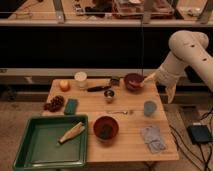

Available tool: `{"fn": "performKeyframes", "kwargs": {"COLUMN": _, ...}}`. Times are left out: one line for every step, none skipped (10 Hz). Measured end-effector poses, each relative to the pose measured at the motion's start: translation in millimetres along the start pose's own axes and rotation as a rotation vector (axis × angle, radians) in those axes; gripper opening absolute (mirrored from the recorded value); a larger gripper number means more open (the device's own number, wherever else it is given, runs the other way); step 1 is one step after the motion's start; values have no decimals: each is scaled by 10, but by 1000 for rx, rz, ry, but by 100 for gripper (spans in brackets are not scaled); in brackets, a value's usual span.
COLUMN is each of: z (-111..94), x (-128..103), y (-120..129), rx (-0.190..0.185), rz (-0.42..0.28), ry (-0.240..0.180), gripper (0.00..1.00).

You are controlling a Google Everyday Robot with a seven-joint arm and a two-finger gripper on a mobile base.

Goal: Place pepper in plastic cup

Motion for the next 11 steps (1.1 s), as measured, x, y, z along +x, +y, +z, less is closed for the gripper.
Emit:
{"fn": "performKeyframes", "kwargs": {"z": 23, "x": 31, "y": -124, "rx": 12, "rz": -34, "ry": 42, "gripper": 80}}
{"fn": "performKeyframes", "kwargs": {"z": 65, "x": 89, "y": -242, "rx": 30, "rz": -60, "ry": 65, "gripper": 80}}
{"fn": "performKeyframes", "kwargs": {"z": 84, "x": 152, "y": -291, "rx": 51, "rz": -73, "ry": 84, "gripper": 80}}
{"fn": "performKeyframes", "kwargs": {"z": 131, "x": 248, "y": -342, "rx": 82, "rz": -89, "ry": 116, "gripper": 80}}
{"fn": "performKeyframes", "kwargs": {"z": 208, "x": 424, "y": -400, "rx": 124, "rz": -99, "ry": 191, "gripper": 80}}
{"fn": "performKeyframes", "kwargs": {"z": 265, "x": 537, "y": -473, "rx": 153, "rz": -108, "ry": 242, "gripper": 80}}
{"fn": "performKeyframes", "kwargs": {"z": 297, "x": 586, "y": -535, "rx": 170, "rz": -115, "ry": 268, "gripper": 80}}
{"fn": "performKeyframes", "kwargs": {"z": 312, "x": 648, "y": -553, "rx": 181, "rz": -118, "ry": 296, "gripper": 80}}
{"fn": "performKeyframes", "kwargs": {"z": 313, "x": 661, "y": -543, "rx": 184, "rz": -116, "ry": 300, "gripper": 80}}
{"fn": "performKeyframes", "kwargs": {"z": 294, "x": 643, "y": -544, "rx": 178, "rz": -120, "ry": 300, "gripper": 80}}
{"fn": "performKeyframes", "kwargs": {"z": 265, "x": 630, "y": -552, "rx": 177, "rz": -134, "ry": 314, "gripper": 80}}
